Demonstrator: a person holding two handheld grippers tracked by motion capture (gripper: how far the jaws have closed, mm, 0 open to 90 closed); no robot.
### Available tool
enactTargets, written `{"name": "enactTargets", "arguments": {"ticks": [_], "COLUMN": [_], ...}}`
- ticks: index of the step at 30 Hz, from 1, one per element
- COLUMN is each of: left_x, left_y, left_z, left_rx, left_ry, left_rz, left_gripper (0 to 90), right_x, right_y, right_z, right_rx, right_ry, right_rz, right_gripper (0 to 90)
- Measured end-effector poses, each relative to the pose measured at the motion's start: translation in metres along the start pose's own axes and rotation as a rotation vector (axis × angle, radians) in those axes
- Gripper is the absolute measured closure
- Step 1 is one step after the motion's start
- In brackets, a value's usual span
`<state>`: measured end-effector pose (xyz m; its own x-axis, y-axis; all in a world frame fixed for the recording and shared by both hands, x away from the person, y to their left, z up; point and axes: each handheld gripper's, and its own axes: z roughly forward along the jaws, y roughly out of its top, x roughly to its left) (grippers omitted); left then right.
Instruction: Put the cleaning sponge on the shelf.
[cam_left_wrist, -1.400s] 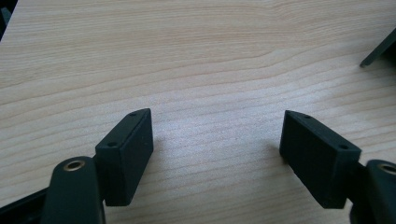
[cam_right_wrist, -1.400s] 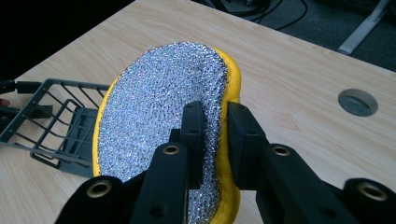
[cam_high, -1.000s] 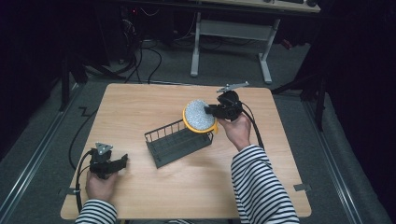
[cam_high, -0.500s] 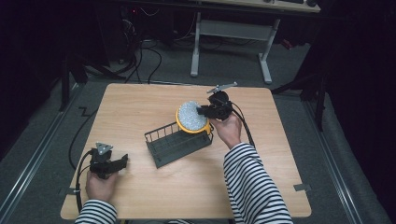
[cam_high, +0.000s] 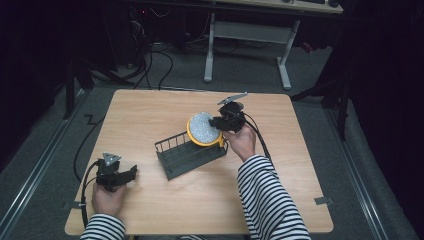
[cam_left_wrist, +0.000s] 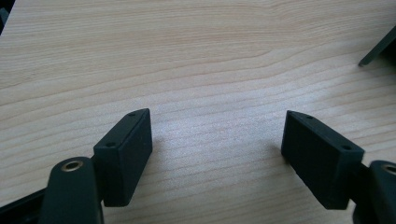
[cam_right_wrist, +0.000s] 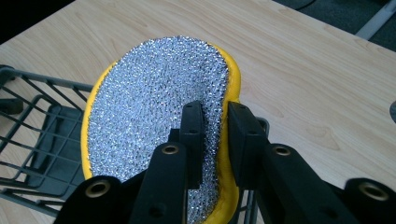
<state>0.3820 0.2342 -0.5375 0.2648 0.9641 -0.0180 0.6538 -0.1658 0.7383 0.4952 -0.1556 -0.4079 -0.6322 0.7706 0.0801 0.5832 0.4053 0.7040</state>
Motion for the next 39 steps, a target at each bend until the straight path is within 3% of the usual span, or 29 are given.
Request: {"name": "enactTargets", "arguments": {"ticks": [14, 21, 31, 39], "left_x": [0.000, 0.000, 0.001, 0.001], "left_y": [0.000, 0.000, 0.000, 0.000], "left_z": [0.000, 0.000, 0.000, 0.000], "left_rx": [0.000, -0.001, -0.001, 0.001], "left_ry": [-0.001, 0.001, -0.004, -0.003], "left_rz": [0.000, -0.001, -0.002, -0.002], "left_gripper": [25.2, 25.4, 25.4, 25.4], "right_x": [-0.001, 0.001, -0.001, -0.001], "right_y": [-0.013, -0.017, -0.028, -0.028], "right_z": [0.004, 0.004, 0.003, -0.007], "right_rx": [0.036, 0.066, 0.075, 0.028], "right_ry": [-0.006, 0.004, 0.017, -0.018], "right_rz": [-0.014, -0.045, -0.035, -0.036], "right_gripper": [77.9, 78.0, 77.7, 64.1]}}
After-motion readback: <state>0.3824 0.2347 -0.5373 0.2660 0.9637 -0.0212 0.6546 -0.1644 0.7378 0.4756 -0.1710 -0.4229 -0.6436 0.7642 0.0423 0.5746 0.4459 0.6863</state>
